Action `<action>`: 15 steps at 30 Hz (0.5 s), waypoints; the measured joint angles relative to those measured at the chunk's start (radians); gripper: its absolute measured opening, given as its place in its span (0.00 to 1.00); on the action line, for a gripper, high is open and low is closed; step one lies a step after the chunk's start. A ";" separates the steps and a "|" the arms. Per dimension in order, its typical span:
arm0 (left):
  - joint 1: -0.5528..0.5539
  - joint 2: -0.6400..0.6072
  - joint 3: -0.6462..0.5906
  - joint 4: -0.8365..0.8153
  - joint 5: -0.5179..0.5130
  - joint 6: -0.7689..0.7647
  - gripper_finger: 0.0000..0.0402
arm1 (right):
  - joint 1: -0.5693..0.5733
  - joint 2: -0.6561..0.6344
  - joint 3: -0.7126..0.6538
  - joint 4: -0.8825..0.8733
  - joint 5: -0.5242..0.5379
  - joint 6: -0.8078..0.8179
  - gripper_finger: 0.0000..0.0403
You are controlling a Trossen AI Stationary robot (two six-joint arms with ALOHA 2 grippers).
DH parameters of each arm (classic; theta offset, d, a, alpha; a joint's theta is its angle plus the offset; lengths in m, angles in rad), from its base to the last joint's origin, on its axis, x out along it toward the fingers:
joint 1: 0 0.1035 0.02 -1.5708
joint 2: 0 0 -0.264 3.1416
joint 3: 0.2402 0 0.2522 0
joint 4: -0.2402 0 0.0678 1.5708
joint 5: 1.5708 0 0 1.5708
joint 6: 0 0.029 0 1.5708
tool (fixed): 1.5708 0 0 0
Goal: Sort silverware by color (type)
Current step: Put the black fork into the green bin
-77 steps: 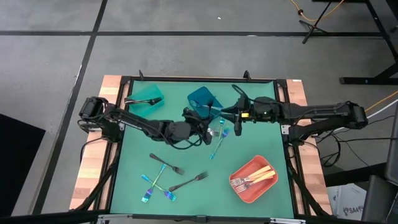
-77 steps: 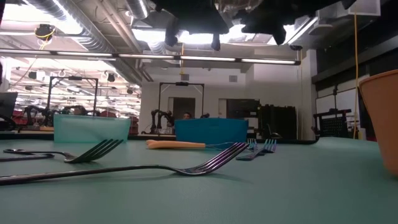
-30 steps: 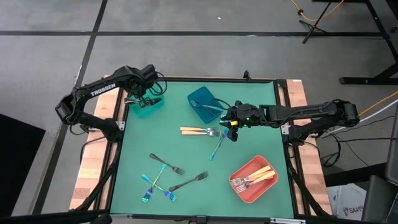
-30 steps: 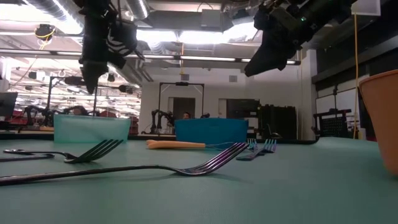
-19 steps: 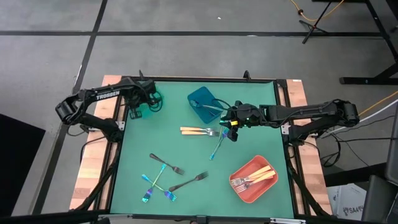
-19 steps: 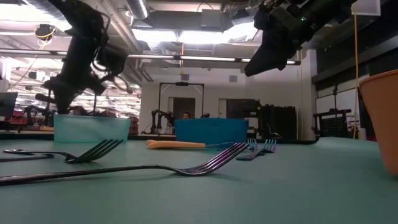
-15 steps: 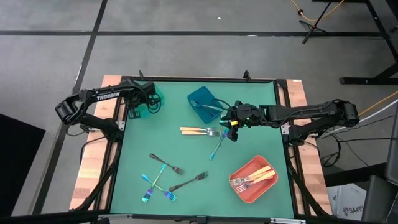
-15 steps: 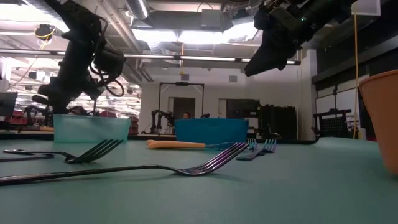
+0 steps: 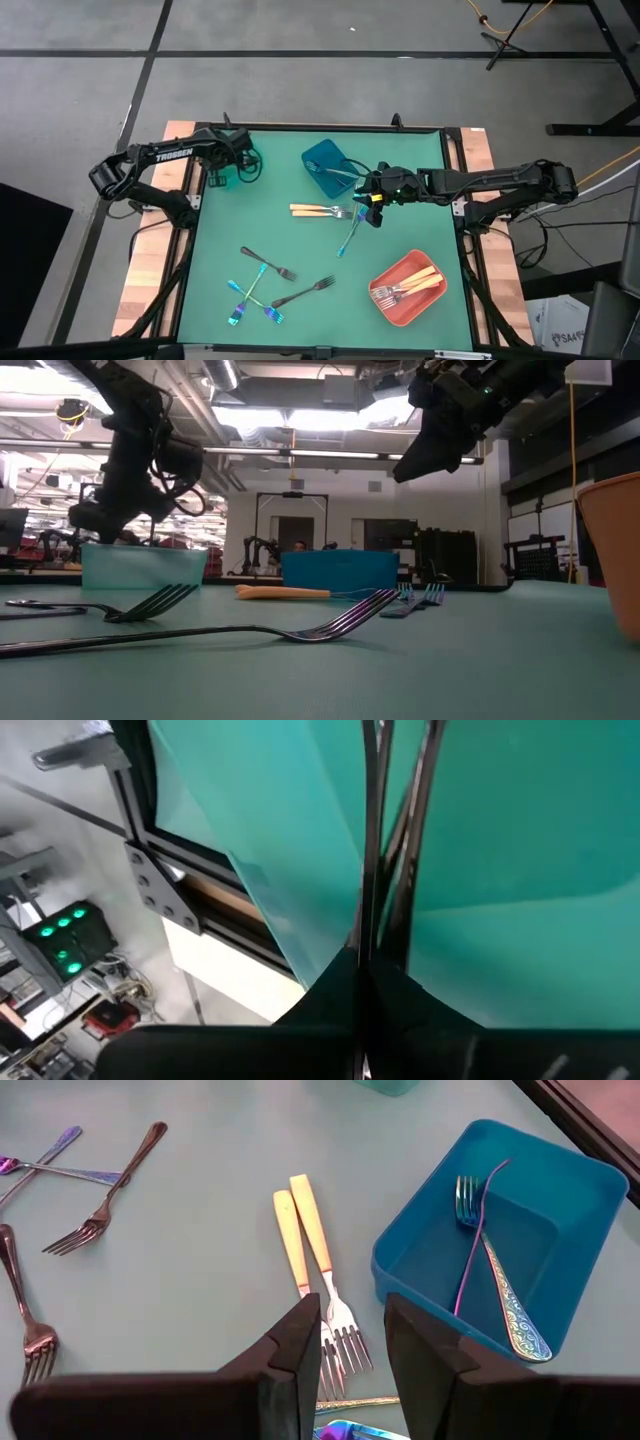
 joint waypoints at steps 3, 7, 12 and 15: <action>0.000 0.000 0.000 0.023 0.000 0.000 0.00 | 0.000 0.000 0.000 0.000 0.000 0.000 0.26; 0.000 0.000 0.000 0.030 0.000 0.000 0.00 | 0.000 0.000 0.000 0.000 0.000 0.000 0.26; 0.000 0.000 0.000 0.030 0.000 0.000 0.00 | 0.000 0.000 0.000 0.000 0.000 0.000 0.26; 0.000 0.000 0.000 0.030 0.000 0.000 0.00 | 0.000 0.000 0.000 0.000 0.000 0.000 0.26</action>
